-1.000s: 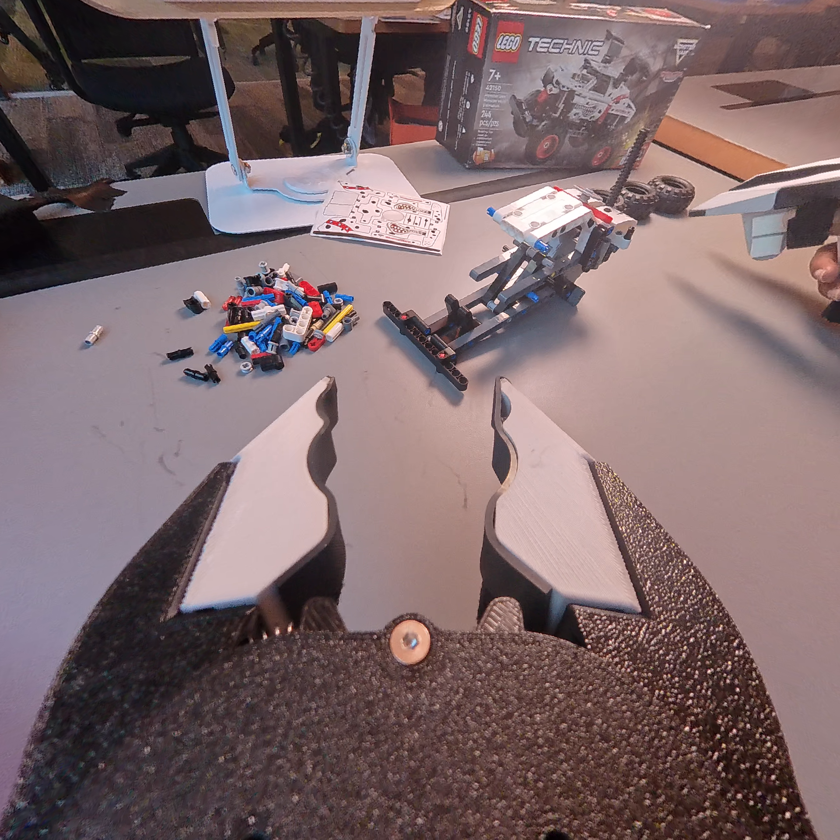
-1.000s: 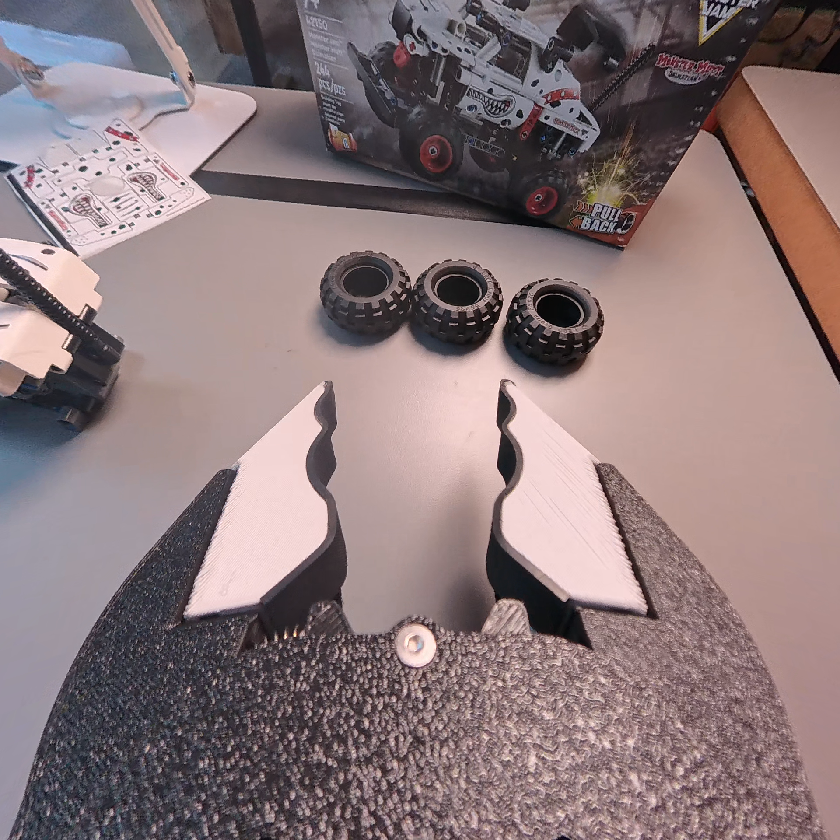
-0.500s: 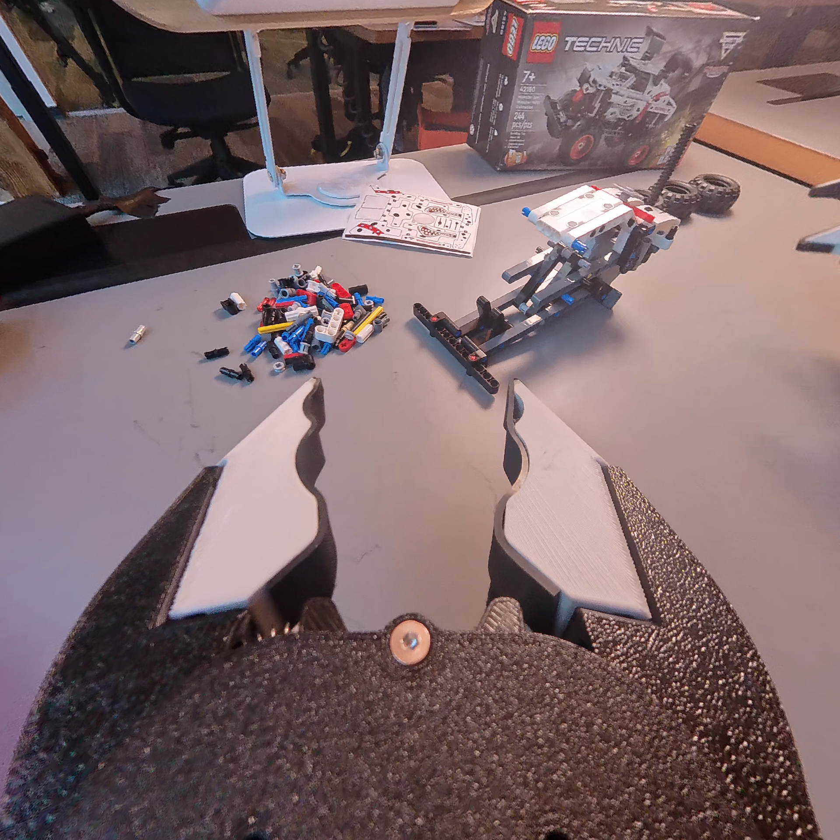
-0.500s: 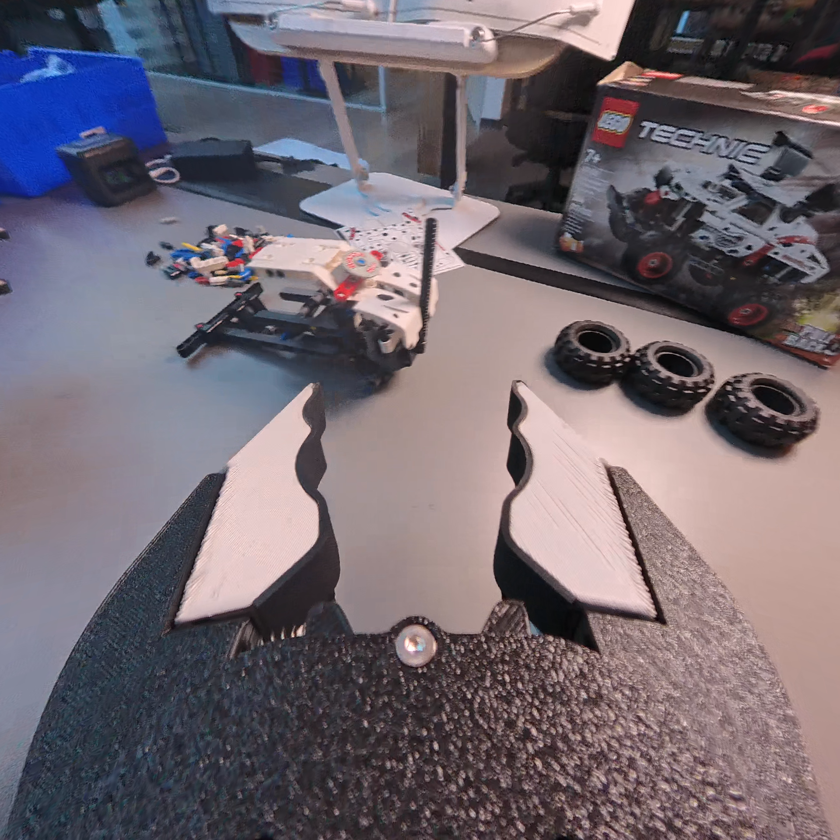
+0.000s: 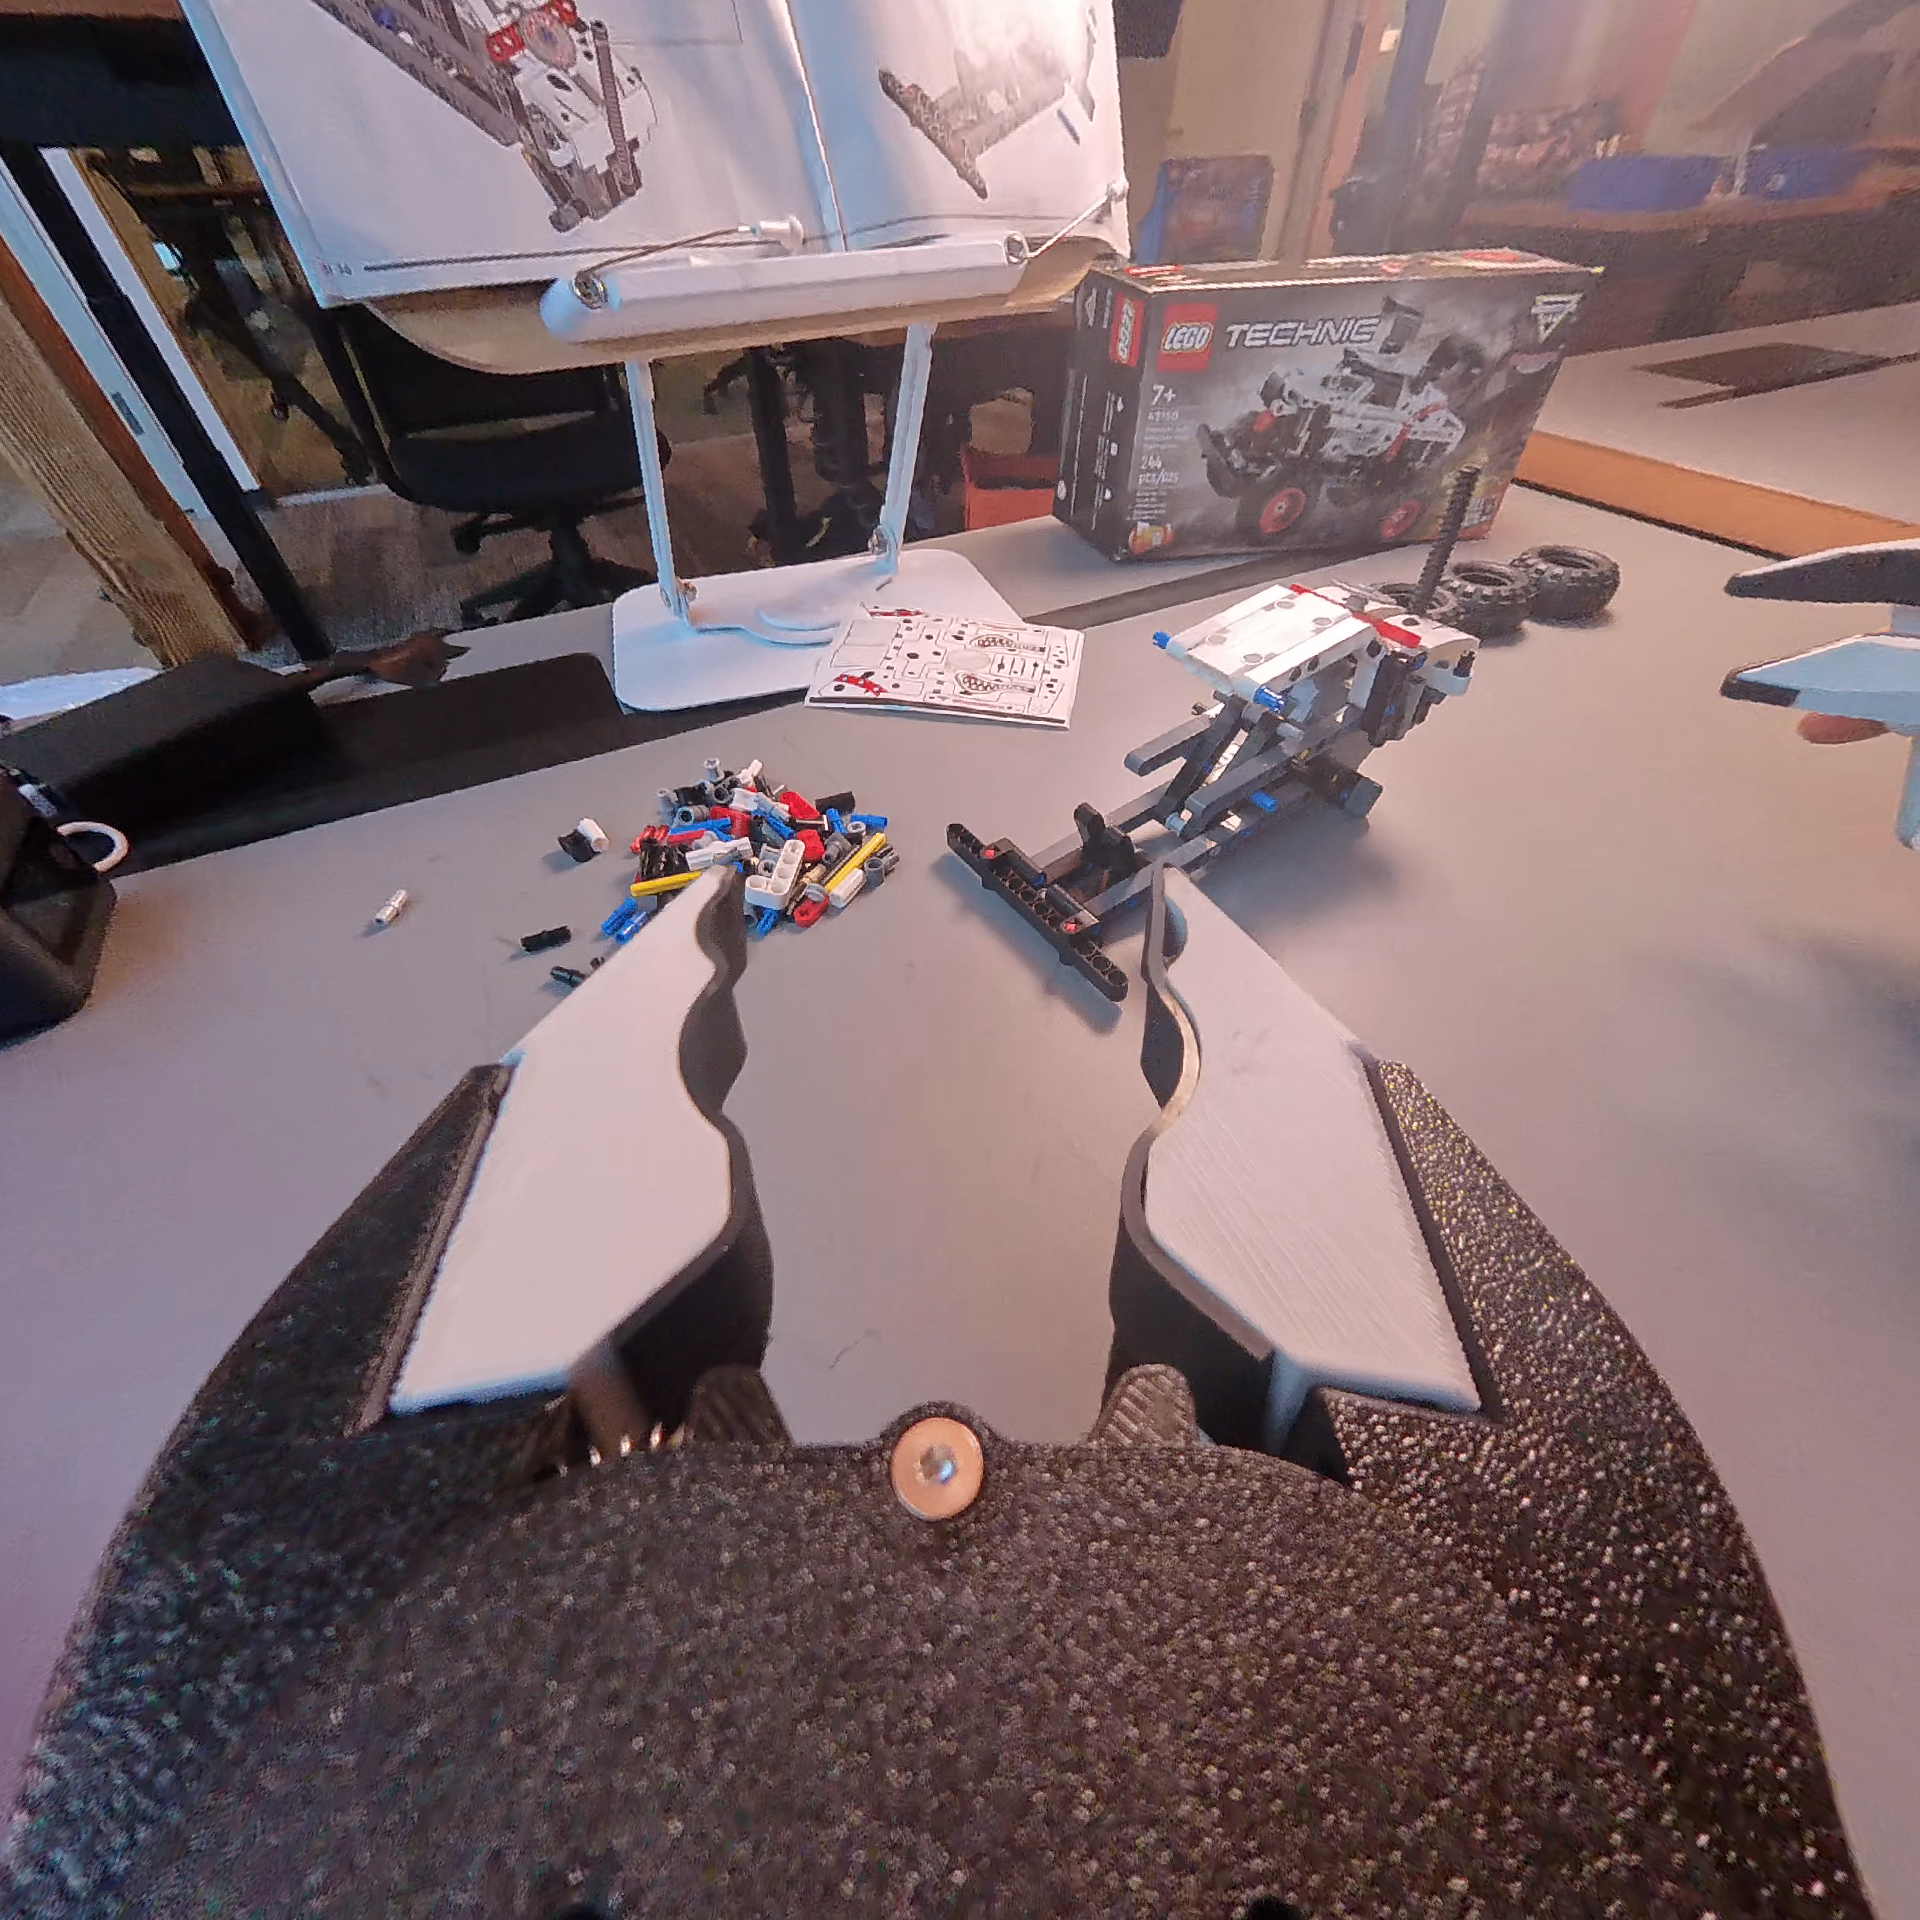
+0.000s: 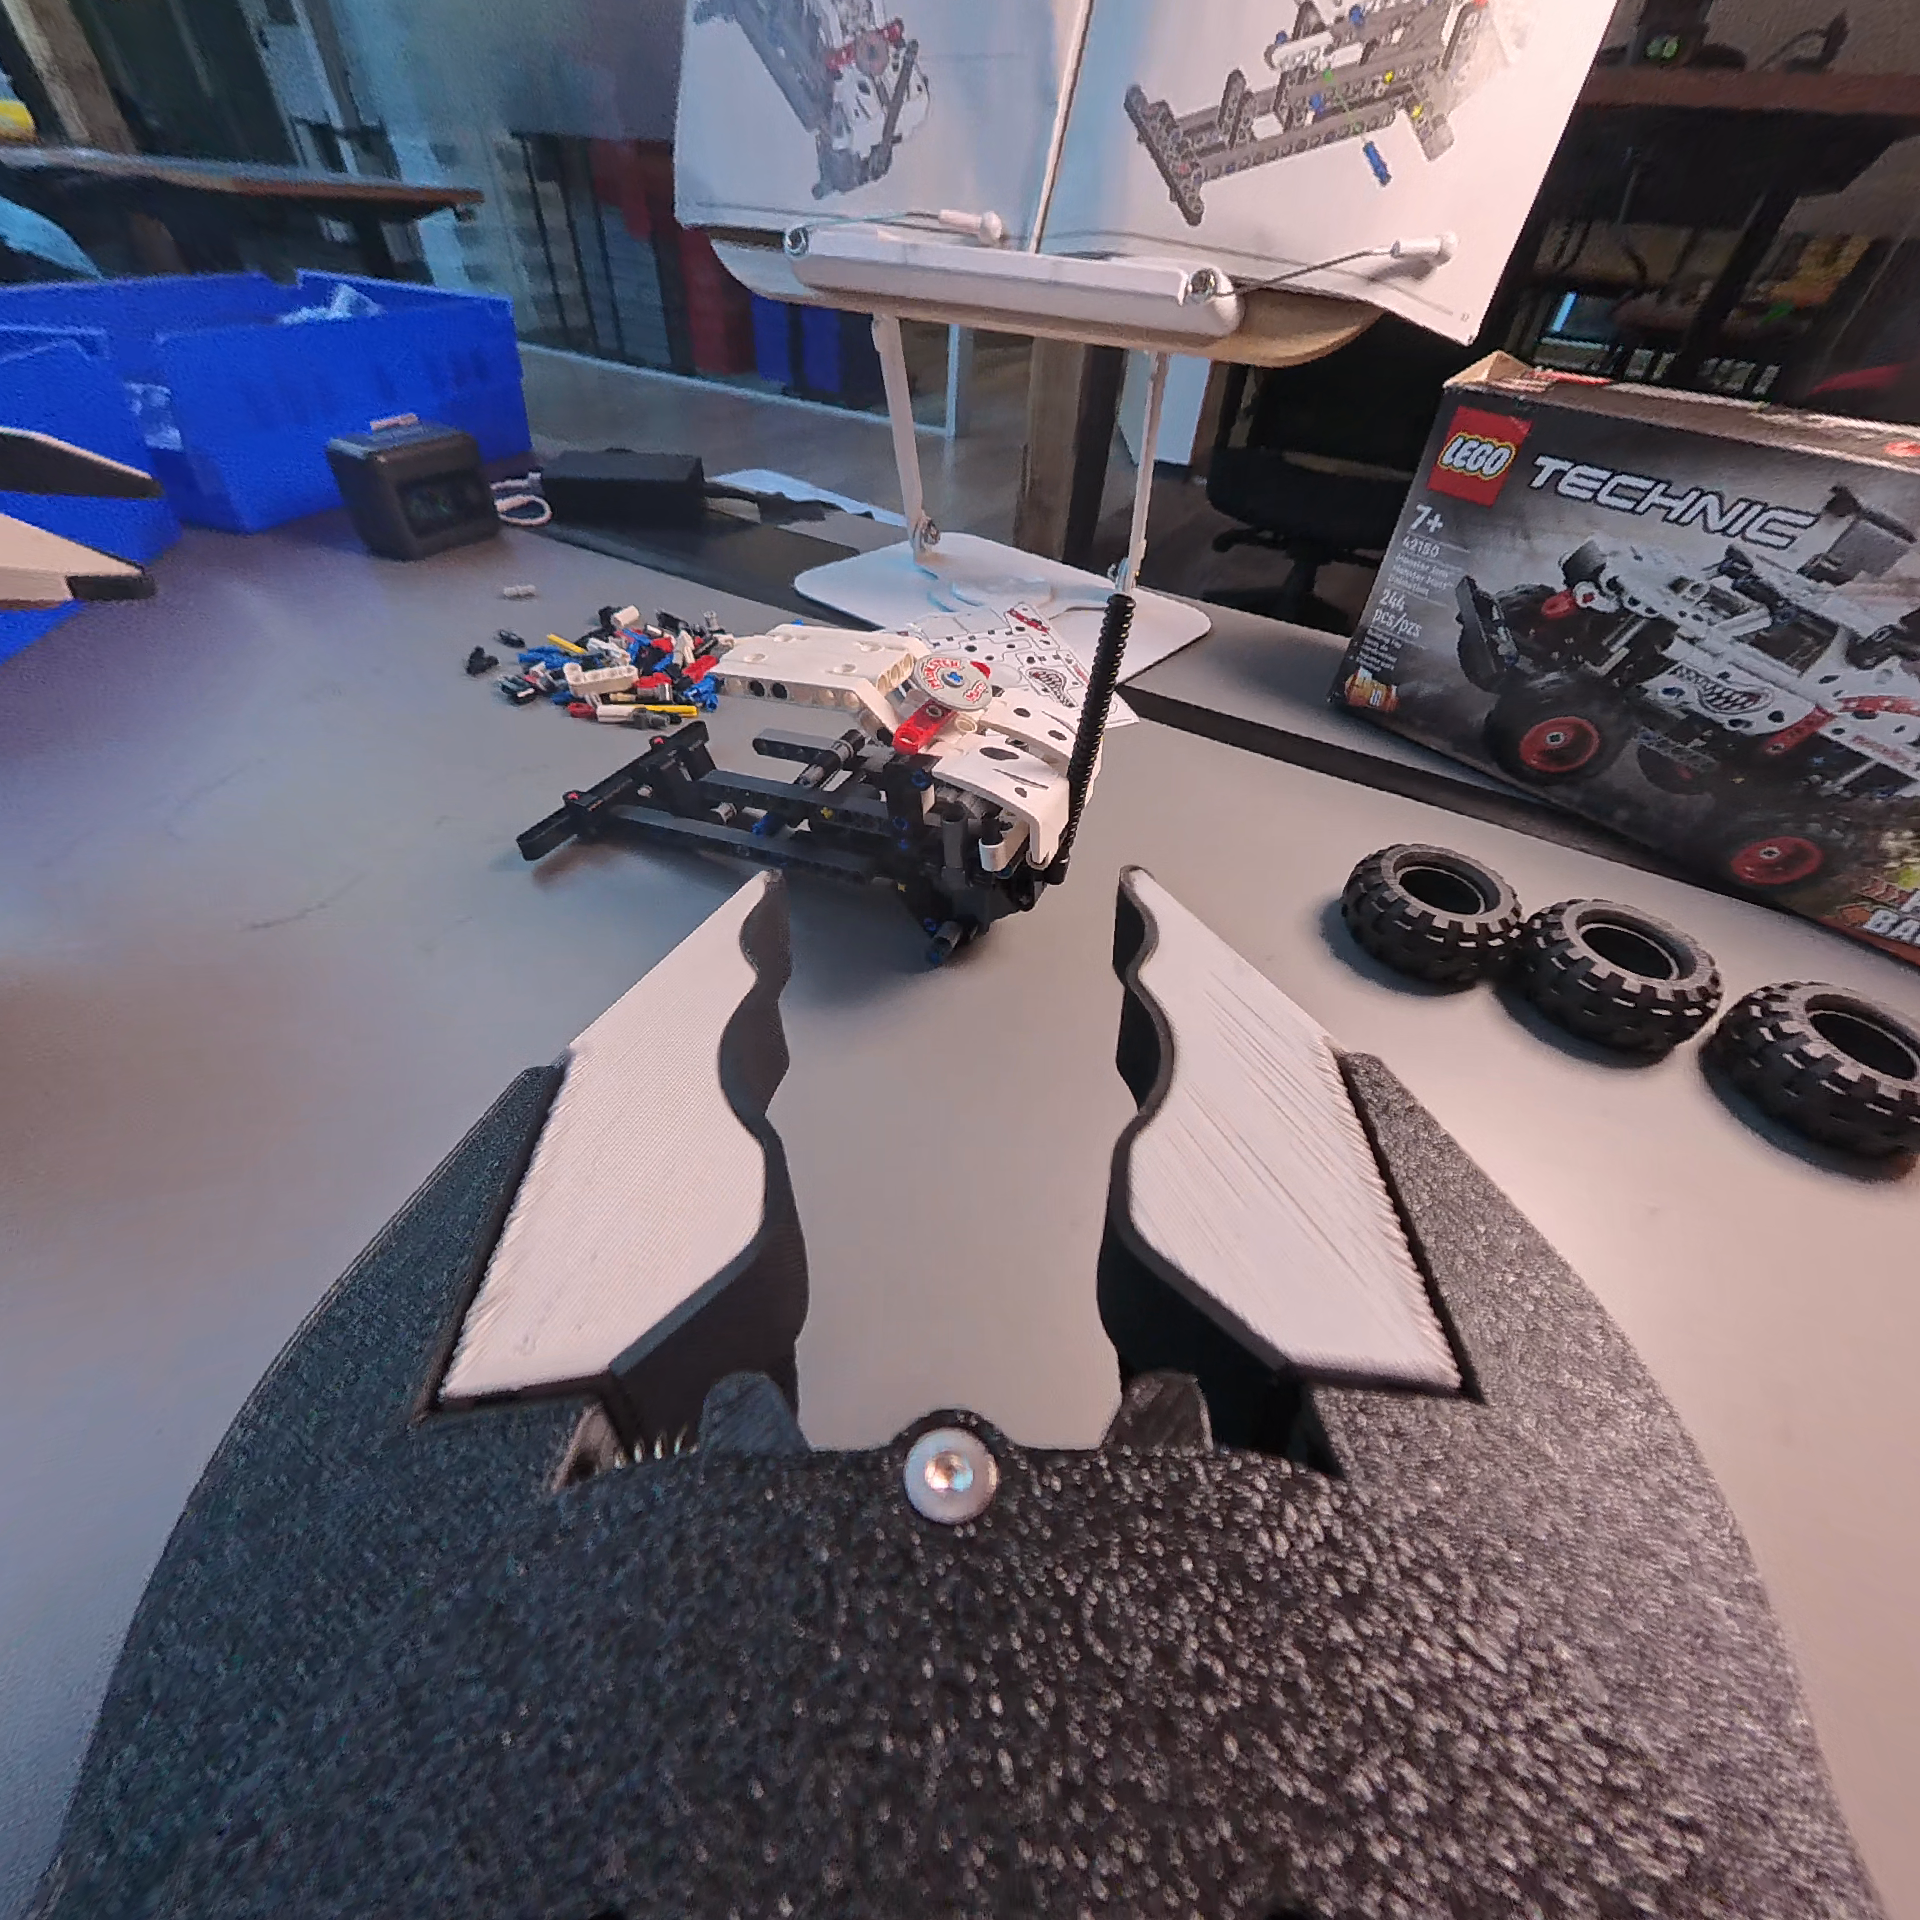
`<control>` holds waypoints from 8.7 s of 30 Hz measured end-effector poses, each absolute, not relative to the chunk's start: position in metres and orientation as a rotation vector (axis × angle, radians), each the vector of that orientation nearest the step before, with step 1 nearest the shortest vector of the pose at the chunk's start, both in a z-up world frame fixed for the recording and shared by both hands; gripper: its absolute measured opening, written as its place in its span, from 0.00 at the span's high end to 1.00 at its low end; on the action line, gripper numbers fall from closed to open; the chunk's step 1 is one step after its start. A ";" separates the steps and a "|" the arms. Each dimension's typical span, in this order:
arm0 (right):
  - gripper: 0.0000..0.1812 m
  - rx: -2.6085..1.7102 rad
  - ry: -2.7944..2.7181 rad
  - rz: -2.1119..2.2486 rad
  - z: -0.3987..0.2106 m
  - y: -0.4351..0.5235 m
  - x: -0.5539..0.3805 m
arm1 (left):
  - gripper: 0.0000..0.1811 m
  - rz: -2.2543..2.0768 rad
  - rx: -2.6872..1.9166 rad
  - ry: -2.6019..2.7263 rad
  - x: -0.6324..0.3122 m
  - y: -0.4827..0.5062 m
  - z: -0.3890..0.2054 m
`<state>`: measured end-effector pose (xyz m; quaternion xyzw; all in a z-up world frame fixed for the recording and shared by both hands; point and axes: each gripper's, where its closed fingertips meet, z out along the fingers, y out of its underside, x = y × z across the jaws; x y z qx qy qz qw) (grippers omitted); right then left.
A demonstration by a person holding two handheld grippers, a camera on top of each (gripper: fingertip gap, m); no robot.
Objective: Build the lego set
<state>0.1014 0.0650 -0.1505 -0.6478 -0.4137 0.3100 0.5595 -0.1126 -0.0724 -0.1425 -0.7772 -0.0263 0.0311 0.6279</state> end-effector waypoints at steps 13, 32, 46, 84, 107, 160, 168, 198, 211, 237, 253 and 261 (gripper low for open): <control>0.70 -1.476 -0.948 0.714 -0.143 0.068 0.106 | 0.67 0.073 -1.800 -0.071 -0.124 -0.067 -0.147; 0.80 -1.428 -0.965 0.693 -0.134 0.062 0.110 | 0.88 0.097 -2.226 0.191 -0.181 0.020 -0.213; 0.82 -1.454 -0.993 0.681 -0.144 0.066 0.110 | 0.95 0.202 -2.291 0.244 -0.198 0.028 -0.234; 0.81 -1.311 -1.351 0.720 -0.167 0.010 0.083 | 0.95 -0.436 -2.192 0.793 0.004 -0.069 -0.211; 0.82 -1.311 -1.513 0.941 -0.174 -0.030 0.067 | 0.86 -0.032 -2.112 -0.030 -0.185 -0.009 -0.198; 0.98 -1.279 -1.672 1.243 -0.173 -0.089 0.059 | 0.99 -0.629 -1.841 0.786 0.063 -0.092 -0.181; 0.98 -1.426 -2.006 0.746 -0.210 -0.047 0.076 | 0.74 -0.510 -2.061 0.834 0.040 -0.092 -0.215; 0.97 -1.389 -2.252 0.462 -0.236 -0.045 0.082 | 0.83 -0.443 -2.136 0.977 0.043 -0.102 -0.241; 0.90 -1.390 -2.244 0.500 -0.243 -0.049 0.078 | 0.84 -0.420 -2.165 1.011 0.036 -0.107 -0.246; 0.85 -1.520 -2.015 0.756 -0.230 -0.019 0.083 | 0.80 -0.488 -2.132 1.040 0.045 -0.107 -0.241; 0.98 -1.522 -2.212 0.675 -0.246 -0.033 0.075 | 0.92 -0.490 -2.126 0.931 0.035 -0.099 -0.230; 0.98 -1.450 -2.306 0.716 -0.228 -0.072 0.113 | 0.92 -0.386 -2.110 0.795 0.009 -0.083 -0.217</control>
